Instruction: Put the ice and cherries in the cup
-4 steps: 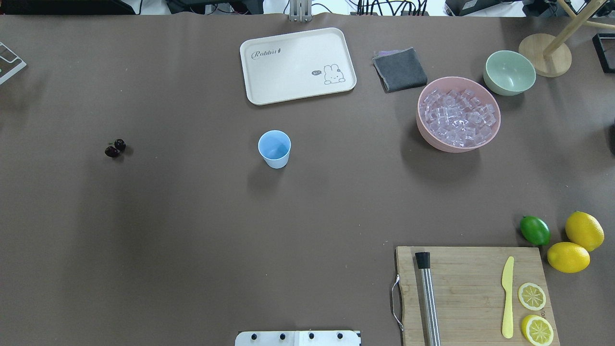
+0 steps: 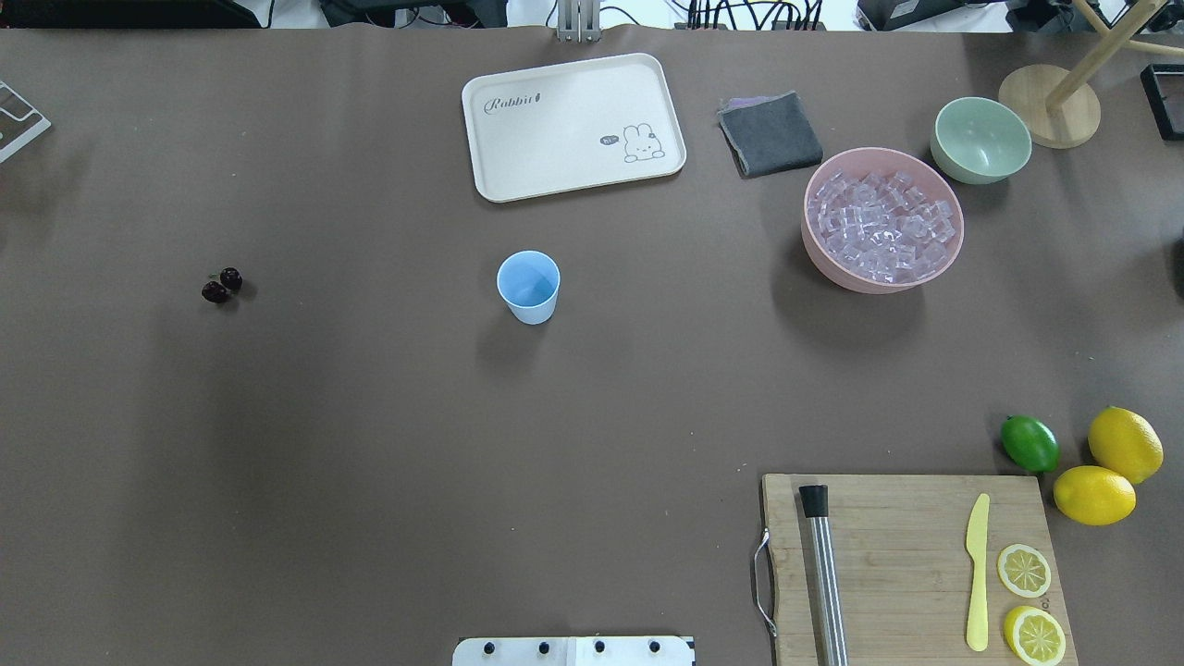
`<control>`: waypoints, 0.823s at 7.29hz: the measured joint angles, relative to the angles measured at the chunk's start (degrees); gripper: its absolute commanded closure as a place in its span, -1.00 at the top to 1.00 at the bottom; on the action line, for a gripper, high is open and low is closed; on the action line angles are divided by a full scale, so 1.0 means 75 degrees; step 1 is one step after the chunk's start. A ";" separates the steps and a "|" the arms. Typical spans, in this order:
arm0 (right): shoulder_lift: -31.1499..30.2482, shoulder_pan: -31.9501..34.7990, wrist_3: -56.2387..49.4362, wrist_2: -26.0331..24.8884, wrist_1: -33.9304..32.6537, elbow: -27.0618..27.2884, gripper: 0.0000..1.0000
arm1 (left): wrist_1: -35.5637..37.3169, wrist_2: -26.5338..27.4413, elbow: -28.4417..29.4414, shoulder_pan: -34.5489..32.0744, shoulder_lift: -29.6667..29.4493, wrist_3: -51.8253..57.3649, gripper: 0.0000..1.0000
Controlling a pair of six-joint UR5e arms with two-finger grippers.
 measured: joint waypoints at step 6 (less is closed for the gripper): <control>0.1293 -0.1835 0.2642 0.0292 0.0020 -0.0116 0.95 | 0.0008 0.0018 -0.0036 0.0063 -0.0224 -0.0017 0.96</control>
